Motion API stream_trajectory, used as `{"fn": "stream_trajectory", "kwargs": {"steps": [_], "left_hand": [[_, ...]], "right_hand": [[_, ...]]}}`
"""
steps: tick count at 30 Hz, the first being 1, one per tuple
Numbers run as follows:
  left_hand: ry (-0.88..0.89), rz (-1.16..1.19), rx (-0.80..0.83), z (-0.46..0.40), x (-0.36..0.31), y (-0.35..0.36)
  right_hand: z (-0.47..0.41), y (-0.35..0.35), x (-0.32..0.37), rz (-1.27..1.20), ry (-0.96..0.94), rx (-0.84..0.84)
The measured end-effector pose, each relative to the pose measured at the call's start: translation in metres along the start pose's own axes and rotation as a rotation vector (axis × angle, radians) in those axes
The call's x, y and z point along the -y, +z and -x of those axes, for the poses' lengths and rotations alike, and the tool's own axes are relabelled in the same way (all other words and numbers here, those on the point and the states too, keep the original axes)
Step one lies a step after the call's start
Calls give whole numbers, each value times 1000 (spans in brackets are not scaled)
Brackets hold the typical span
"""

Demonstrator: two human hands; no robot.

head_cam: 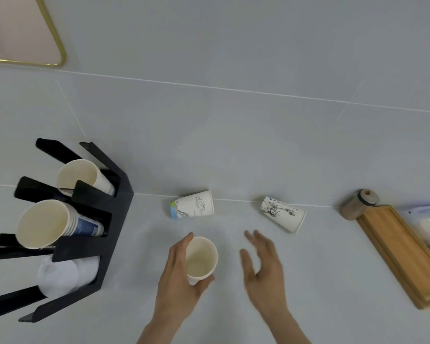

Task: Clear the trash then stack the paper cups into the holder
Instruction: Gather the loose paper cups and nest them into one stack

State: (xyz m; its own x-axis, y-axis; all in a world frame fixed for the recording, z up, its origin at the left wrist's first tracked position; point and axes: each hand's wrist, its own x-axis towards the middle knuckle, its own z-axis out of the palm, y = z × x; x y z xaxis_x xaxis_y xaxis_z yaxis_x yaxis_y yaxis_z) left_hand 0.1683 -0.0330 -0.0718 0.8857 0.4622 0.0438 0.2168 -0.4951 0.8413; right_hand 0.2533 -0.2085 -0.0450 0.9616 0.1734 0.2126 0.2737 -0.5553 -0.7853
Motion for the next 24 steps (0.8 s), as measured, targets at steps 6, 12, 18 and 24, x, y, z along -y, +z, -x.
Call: {"fn": "stream_trajectory", "kwargs": {"steps": [6, 12, 18, 24], "left_hand": [[-27, -8, -9, -4, -2, 6], [-51, -26, 13, -5, -3, 5], [-44, -44, 10, -4, -3, 4], [-37, -16, -7, -4, -6, 3]], "right_hand": [[-94, -43, -69, -240, 867, -329], [-127, -43, -103, -479, 1093, -163], [-117, -29, -89, -567, 1015, -209], [-67, -26, 0, -616, 499, -133]]}}
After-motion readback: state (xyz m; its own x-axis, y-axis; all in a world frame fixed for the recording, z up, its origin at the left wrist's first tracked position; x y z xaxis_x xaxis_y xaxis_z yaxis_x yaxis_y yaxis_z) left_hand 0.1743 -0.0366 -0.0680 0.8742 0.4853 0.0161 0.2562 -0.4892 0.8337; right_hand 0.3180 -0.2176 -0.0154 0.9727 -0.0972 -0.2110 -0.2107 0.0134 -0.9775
